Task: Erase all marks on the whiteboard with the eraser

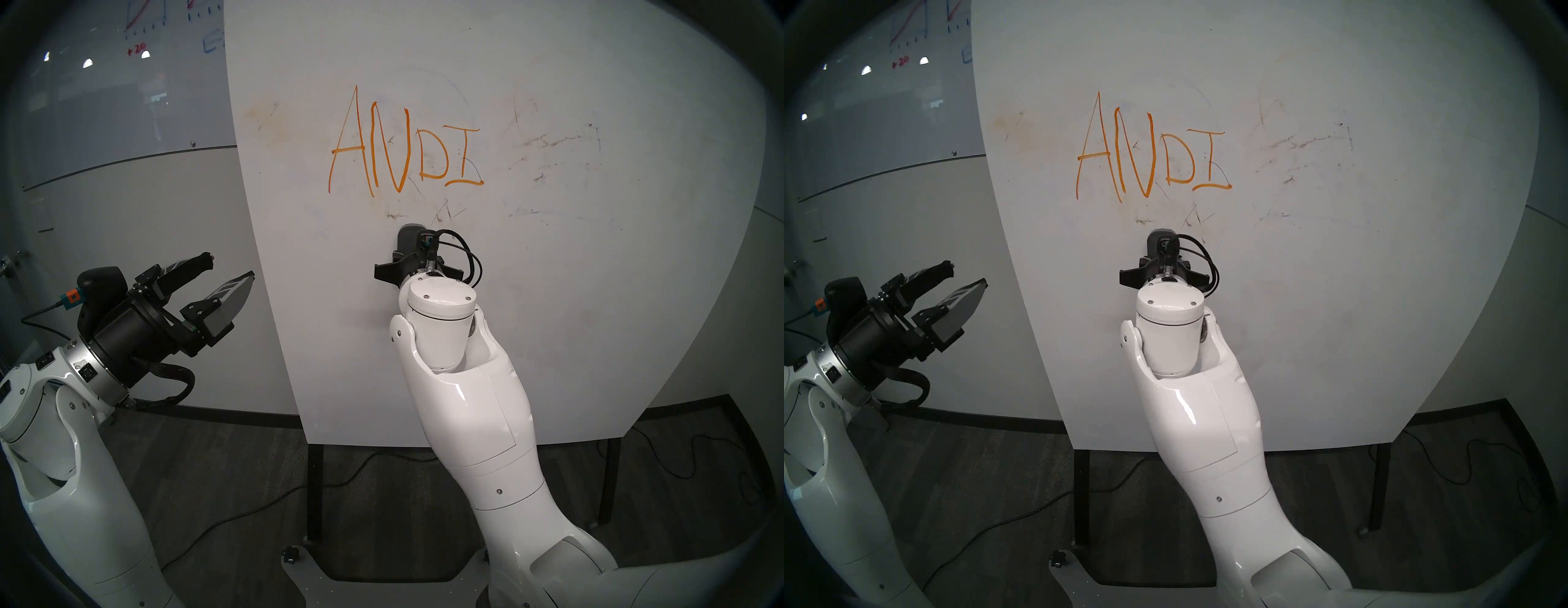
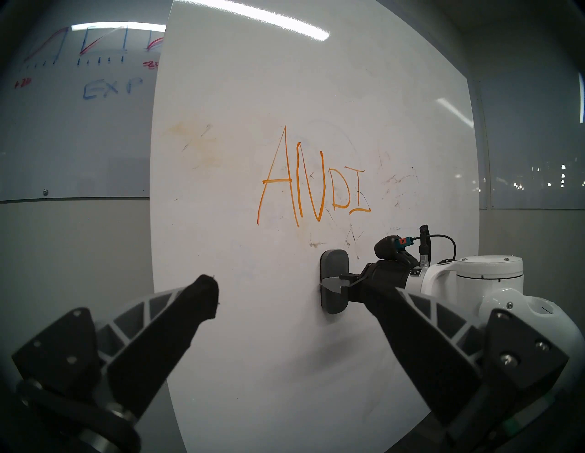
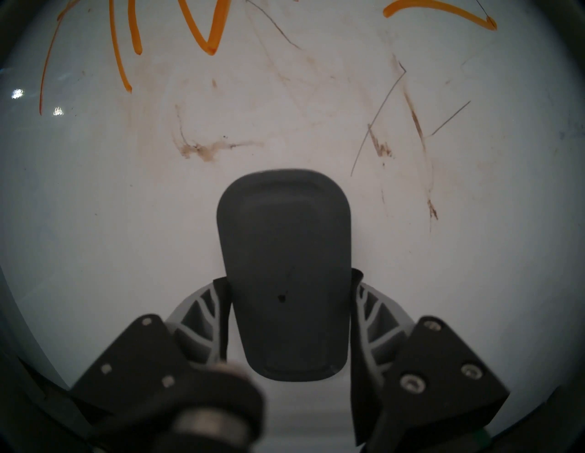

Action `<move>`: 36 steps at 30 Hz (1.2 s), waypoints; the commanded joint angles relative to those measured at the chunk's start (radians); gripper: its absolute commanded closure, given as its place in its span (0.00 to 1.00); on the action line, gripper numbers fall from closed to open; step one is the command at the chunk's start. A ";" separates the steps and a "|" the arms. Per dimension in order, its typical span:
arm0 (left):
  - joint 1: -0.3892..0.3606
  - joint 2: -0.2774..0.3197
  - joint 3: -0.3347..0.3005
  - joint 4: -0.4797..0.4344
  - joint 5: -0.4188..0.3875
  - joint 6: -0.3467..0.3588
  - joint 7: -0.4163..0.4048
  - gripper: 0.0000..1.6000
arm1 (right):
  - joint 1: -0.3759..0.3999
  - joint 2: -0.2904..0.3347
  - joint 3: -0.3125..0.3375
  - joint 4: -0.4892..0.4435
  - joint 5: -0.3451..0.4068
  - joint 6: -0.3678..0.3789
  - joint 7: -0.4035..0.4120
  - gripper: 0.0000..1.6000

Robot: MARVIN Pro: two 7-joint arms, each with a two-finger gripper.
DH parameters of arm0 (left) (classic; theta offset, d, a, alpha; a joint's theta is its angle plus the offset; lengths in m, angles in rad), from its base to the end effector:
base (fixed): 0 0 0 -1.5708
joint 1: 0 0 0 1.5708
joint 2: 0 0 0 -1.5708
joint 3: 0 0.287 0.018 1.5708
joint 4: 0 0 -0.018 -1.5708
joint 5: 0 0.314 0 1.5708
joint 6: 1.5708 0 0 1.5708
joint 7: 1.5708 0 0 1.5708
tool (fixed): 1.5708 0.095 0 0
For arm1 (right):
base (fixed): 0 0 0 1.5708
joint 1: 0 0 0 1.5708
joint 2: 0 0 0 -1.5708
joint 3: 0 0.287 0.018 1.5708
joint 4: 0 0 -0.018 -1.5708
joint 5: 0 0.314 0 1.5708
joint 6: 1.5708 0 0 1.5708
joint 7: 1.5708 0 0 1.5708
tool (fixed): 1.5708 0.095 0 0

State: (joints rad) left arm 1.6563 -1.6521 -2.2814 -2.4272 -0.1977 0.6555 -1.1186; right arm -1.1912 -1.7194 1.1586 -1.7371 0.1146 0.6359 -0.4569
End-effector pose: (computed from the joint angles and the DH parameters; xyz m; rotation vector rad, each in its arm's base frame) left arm 0.2535 0.1018 -0.0723 1.7311 -0.4888 2.0779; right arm 0.4613 0.1727 -0.1101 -2.2762 -0.0072 -2.0816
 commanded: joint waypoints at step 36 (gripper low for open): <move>0.000 0.002 0.002 -0.016 0.000 0.001 0.000 0.00 | 0.152 -0.031 0.056 -0.019 -0.026 -0.002 0.030 1.00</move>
State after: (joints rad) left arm 1.6560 -1.6521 -2.2816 -2.4272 -0.1964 0.6557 -1.1198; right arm -1.1432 -1.7323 1.1871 -1.7115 0.1050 0.6730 -0.4246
